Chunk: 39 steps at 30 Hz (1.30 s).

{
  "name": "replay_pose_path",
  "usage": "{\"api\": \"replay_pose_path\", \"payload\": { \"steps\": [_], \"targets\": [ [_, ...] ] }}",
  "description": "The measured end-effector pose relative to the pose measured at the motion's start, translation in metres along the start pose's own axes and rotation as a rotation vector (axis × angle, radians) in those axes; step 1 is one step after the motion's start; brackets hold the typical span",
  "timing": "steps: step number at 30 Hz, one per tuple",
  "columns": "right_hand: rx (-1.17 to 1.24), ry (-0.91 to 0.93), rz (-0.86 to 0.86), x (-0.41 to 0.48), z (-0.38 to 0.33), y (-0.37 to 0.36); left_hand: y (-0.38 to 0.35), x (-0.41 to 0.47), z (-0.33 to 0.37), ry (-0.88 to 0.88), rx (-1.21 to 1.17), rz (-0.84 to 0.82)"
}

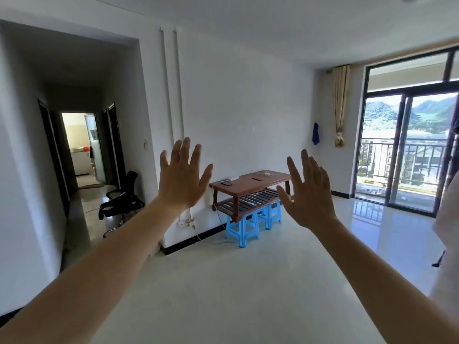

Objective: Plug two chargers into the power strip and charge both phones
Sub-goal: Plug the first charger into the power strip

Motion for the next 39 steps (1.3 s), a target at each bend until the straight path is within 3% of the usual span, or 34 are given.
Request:
{"api": "replay_pose_path", "payload": {
  "steps": [5,20,30,39],
  "targets": [
    [-0.007,-0.096,-0.061,0.021,0.042,-0.075,-0.072,0.044,0.014,-0.062,0.022,0.031],
    [-0.089,0.004,-0.178,0.069,0.146,-0.362,-0.391,0.149,0.051,-0.054,-0.101,0.004],
    [-0.119,-0.074,-0.156,0.109,0.298,-0.527,-0.628,0.276,0.14,-0.075,-0.172,-0.025],
    [-0.098,-0.108,-0.24,0.148,0.459,-0.733,-0.837,0.377,0.237,-0.076,-0.119,-0.066]
  ]
}}
Point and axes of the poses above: each hand's wrist, its own x-axis towards the middle knuckle, its own y-axis out of the back of the hand, z = x × y, the point moved 1 cm from there along x, towards the middle knuckle, and after that the axes turned 13 degrees about z, right-handed, at the moved point
